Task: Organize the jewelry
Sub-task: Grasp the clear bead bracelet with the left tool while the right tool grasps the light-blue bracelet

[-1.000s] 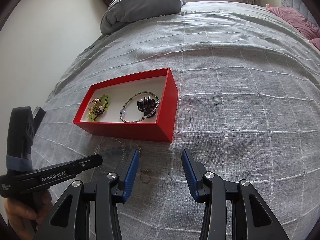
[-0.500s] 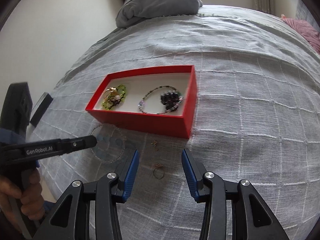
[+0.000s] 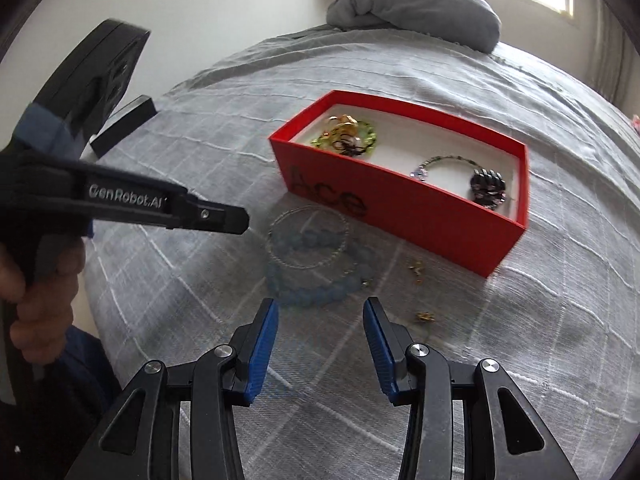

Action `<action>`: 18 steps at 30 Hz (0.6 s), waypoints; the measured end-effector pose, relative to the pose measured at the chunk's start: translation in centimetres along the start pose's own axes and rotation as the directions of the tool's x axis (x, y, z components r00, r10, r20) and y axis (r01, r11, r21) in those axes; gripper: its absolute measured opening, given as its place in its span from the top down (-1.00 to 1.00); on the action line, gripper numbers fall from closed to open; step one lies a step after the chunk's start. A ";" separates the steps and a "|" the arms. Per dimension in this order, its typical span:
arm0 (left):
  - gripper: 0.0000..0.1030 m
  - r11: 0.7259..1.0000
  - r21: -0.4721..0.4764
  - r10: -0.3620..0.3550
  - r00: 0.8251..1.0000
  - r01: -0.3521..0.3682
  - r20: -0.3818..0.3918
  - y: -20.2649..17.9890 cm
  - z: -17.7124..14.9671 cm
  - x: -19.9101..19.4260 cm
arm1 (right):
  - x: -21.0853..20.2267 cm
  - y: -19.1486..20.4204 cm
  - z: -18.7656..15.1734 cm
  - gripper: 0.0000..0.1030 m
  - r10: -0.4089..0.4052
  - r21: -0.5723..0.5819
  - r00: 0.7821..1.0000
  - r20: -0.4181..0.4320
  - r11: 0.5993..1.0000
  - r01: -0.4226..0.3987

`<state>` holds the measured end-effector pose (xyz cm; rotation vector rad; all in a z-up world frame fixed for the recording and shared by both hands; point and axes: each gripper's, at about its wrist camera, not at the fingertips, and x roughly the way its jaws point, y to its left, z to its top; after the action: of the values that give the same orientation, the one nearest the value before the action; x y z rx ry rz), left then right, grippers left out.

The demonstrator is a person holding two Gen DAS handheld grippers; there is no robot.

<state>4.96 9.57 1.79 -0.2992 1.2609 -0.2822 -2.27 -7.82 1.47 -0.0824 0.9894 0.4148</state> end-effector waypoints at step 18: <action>0.91 1.000 -0.012 0.023 0.999 -0.024 -0.038 -2.0 1.5 3.7 | 1.1 0.9 0.3 0.17 0.011 -0.035 1.000 0.013 0.999 -0.010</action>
<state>7.40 6.48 -0.37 -0.2910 1.3029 -0.2606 -1.80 -6.55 0.84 -0.1060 0.9697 0.4419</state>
